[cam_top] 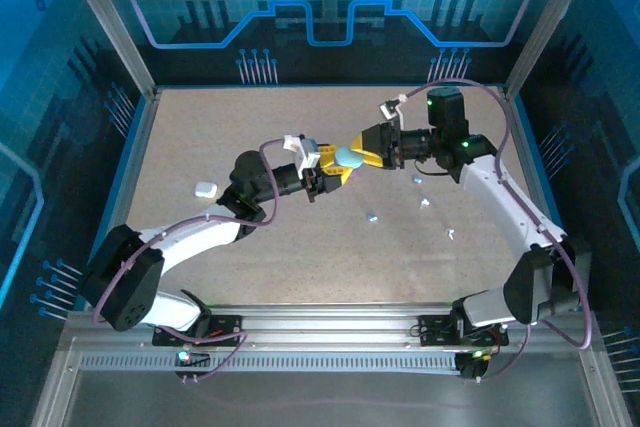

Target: Insert the wireless bluetooth earbuds into the charging case

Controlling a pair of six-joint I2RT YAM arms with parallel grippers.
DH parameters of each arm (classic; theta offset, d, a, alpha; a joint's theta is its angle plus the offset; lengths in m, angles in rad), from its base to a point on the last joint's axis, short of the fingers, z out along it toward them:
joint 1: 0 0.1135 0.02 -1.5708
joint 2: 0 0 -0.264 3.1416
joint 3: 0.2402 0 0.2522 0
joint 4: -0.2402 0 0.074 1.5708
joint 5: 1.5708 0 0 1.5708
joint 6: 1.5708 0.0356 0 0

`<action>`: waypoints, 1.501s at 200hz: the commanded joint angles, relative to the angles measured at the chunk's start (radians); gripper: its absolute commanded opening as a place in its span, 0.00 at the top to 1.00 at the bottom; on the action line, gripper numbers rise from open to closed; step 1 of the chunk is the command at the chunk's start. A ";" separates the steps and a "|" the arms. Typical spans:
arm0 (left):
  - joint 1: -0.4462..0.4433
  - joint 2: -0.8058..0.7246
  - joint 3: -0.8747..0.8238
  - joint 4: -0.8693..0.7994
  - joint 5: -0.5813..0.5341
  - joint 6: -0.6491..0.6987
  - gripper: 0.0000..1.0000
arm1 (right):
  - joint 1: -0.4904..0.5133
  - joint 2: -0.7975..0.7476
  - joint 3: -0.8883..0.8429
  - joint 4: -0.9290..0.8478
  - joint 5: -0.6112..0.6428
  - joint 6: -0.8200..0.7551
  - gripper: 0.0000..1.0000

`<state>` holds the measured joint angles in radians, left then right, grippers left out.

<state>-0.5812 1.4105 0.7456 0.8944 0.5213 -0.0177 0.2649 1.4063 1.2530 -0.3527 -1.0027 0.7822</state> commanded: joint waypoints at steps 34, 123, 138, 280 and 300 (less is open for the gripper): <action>-0.006 -0.023 -0.011 0.001 0.008 -0.047 0.73 | 0.001 -0.161 0.005 -0.184 0.274 -0.416 0.36; -0.007 -0.013 0.009 -0.001 0.019 -0.087 0.74 | 0.074 -0.137 0.035 -0.329 0.357 -0.648 0.34; -0.007 -0.013 0.012 -0.006 0.021 -0.089 0.74 | 0.076 -0.135 0.028 -0.305 0.354 -0.635 0.35; -0.014 -0.019 0.033 -0.059 0.100 -0.091 0.74 | 0.073 -0.124 0.039 -0.175 0.475 -0.522 0.35; -0.014 -0.021 0.032 -0.059 0.104 -0.089 0.74 | 0.072 -0.119 0.041 -0.173 0.490 -0.521 0.36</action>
<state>-0.5777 1.4105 0.7460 0.7887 0.5228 -0.1066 0.3393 1.2793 1.2659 -0.5762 -0.5735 0.2436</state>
